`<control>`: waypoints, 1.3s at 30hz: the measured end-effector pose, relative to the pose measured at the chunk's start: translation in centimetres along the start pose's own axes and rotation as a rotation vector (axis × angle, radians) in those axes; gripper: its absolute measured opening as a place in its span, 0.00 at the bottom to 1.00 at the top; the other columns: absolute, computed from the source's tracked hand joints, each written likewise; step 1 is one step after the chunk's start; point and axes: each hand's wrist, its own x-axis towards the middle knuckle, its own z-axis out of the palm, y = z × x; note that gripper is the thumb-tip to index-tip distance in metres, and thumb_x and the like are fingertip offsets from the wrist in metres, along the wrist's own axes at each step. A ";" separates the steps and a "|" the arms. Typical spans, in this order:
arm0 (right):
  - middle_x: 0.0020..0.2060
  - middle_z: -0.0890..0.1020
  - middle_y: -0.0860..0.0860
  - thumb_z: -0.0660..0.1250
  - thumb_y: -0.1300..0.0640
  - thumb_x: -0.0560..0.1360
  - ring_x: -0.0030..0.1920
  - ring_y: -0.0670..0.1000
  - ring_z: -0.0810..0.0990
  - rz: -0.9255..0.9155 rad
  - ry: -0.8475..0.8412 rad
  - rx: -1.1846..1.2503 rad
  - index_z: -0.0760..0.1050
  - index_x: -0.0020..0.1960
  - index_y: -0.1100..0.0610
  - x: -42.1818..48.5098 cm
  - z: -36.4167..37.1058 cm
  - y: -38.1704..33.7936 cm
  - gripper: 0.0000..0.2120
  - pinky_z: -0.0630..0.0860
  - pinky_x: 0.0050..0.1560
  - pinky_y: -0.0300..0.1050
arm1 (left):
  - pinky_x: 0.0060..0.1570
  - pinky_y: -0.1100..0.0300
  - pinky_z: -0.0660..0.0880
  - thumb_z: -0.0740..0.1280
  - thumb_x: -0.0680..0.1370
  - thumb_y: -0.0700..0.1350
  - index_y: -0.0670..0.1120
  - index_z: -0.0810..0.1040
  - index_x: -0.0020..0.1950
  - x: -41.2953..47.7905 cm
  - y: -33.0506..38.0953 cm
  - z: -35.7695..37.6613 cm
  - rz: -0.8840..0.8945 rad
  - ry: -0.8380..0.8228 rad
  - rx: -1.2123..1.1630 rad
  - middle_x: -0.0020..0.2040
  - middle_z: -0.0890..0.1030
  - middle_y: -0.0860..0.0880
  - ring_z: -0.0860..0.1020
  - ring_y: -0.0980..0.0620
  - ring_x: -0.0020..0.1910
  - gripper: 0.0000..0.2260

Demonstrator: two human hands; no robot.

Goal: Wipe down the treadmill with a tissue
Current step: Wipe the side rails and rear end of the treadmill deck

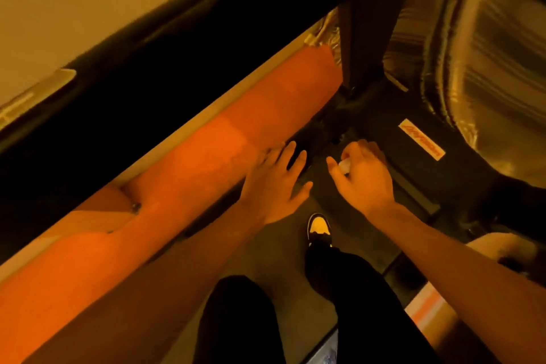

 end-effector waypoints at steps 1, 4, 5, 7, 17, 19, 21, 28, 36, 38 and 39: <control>0.44 0.76 0.55 0.57 0.38 0.80 0.47 0.58 0.75 -0.005 -0.016 -0.031 0.73 0.46 0.58 1.0 1.2 1.1 0.22 0.74 0.44 0.55 | 0.67 0.39 0.70 0.51 0.83 0.61 0.43 0.72 0.76 1.1 -0.4 1.6 -0.003 -0.020 0.014 0.74 0.73 0.38 0.72 0.36 0.71 0.31; 0.43 0.74 0.52 0.60 0.39 0.80 0.47 0.55 0.73 -0.035 -0.015 -0.136 0.73 0.47 0.58 3.7 4.8 4.2 0.21 0.70 0.45 0.51 | 0.68 0.40 0.69 0.50 0.83 0.62 0.43 0.72 0.77 3.8 -1.7 6.3 -0.038 -0.040 0.035 0.75 0.72 0.38 0.71 0.37 0.72 0.31; 0.43 0.72 0.50 0.60 0.38 0.80 0.46 0.53 0.72 -0.021 -0.016 -0.161 0.73 0.48 0.57 4.4 6.2 5.1 0.21 0.69 0.46 0.49 | 0.68 0.40 0.69 0.50 0.83 0.62 0.44 0.71 0.77 4.6 -2.2 8.0 -0.045 -0.046 0.041 0.75 0.72 0.38 0.71 0.37 0.73 0.31; 0.45 0.71 0.48 0.60 0.38 0.80 0.47 0.49 0.69 0.025 -0.042 -0.168 0.73 0.49 0.56 5.6 9.6 7.0 0.20 0.69 0.48 0.47 | 0.67 0.41 0.70 0.50 0.83 0.62 0.44 0.72 0.76 6.1 -3.1 11.3 -0.061 -0.068 0.060 0.74 0.73 0.38 0.72 0.37 0.72 0.31; 0.47 0.77 0.57 0.54 0.37 0.81 0.50 0.58 0.76 -0.179 -0.086 -0.314 0.75 0.51 0.61 14.5 24.9 18.5 0.27 0.73 0.52 0.54 | 0.71 0.42 0.65 0.42 0.82 0.63 0.45 0.66 0.80 15.1 -8.4 28.8 0.000 -0.102 0.148 0.77 0.69 0.38 0.69 0.37 0.74 0.35; 0.49 0.77 0.58 0.55 0.37 0.82 0.52 0.59 0.76 -0.170 -0.043 -0.342 0.75 0.53 0.61 15.6 27.8 20.6 0.26 0.73 0.54 0.55 | 0.72 0.42 0.62 0.38 0.81 0.65 0.46 0.62 0.82 17.4 -8.9 31.7 -0.003 -0.100 0.163 0.80 0.64 0.39 0.65 0.38 0.77 0.37; 0.49 0.77 0.58 0.56 0.37 0.82 0.53 0.59 0.76 -0.167 -0.019 -0.374 0.74 0.53 0.60 16.5 30.6 22.8 0.26 0.73 0.54 0.55 | 0.72 0.43 0.62 0.38 0.81 0.65 0.47 0.62 0.83 19.5 -9.4 35.0 -0.001 -0.080 0.151 0.81 0.63 0.39 0.64 0.37 0.78 0.37; 0.54 0.76 0.60 0.58 0.43 0.82 0.56 0.61 0.74 -0.157 0.047 -0.341 0.74 0.57 0.62 17.9 38.6 29.2 0.22 0.71 0.55 0.56 | 0.77 0.42 0.54 0.34 0.80 0.67 0.53 0.50 0.86 23.7 -11.0 45.7 -0.005 -0.041 0.099 0.85 0.49 0.43 0.52 0.40 0.83 0.37; 0.52 0.75 0.57 0.61 0.44 0.80 0.53 0.56 0.72 -0.035 0.146 -0.024 0.73 0.55 0.60 20.7 47.3 35.0 0.18 0.72 0.50 0.50 | 0.81 0.43 0.47 0.41 0.84 0.67 0.55 0.44 0.85 29.9 -11.6 52.8 -0.077 -0.091 0.054 0.85 0.43 0.45 0.45 0.41 0.84 0.32; 0.54 0.75 0.57 0.61 0.46 0.80 0.54 0.54 0.71 0.049 0.213 0.068 0.73 0.57 0.60 21.7 48.7 35.9 0.17 0.71 0.51 0.47 | 0.81 0.42 0.47 0.41 0.83 0.67 0.55 0.43 0.85 31.5 -11.6 53.6 -0.099 -0.127 0.039 0.85 0.42 0.45 0.44 0.41 0.84 0.33; 0.56 0.75 0.56 0.61 0.48 0.80 0.56 0.53 0.72 0.121 0.241 0.145 0.73 0.58 0.61 22.5 49.0 36.5 0.16 0.72 0.51 0.46 | 0.81 0.41 0.47 0.42 0.83 0.67 0.55 0.43 0.85 32.3 -11.6 54.0 -0.099 -0.145 0.048 0.85 0.42 0.45 0.44 0.41 0.84 0.33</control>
